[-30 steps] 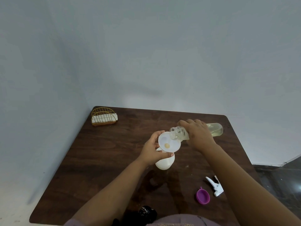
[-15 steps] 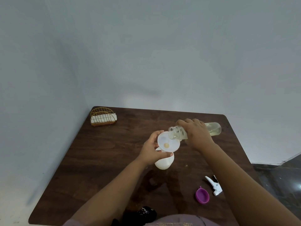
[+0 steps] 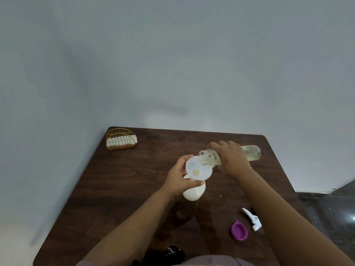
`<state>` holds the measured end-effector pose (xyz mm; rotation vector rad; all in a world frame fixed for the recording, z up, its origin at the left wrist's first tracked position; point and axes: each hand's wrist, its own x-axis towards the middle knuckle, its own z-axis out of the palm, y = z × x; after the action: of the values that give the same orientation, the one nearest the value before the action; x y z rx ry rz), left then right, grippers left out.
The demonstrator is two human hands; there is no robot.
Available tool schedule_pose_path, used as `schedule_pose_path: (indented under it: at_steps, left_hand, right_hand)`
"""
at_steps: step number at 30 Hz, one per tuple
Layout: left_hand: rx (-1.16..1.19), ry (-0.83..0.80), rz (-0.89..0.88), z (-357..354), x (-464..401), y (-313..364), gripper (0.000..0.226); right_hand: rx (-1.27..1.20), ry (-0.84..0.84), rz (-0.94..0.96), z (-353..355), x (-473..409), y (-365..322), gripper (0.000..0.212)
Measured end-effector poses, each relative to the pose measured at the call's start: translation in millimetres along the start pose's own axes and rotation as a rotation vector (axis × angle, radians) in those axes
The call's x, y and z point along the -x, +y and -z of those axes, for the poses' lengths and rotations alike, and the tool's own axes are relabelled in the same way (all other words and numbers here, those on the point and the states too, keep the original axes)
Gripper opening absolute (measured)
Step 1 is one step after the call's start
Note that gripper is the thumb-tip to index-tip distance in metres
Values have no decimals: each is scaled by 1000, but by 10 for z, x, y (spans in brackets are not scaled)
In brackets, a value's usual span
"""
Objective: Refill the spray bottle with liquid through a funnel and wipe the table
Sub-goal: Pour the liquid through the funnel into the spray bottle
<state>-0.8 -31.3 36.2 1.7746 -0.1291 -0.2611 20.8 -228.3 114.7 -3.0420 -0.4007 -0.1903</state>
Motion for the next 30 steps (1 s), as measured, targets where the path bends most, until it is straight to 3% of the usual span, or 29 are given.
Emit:
schedule_pose_path:
  at_steps: [30]
  left_hand:
    - [-51,-28,5,25,-35,43,89]
  right_hand:
    - [31,9,-27,-2,19,-2,50]
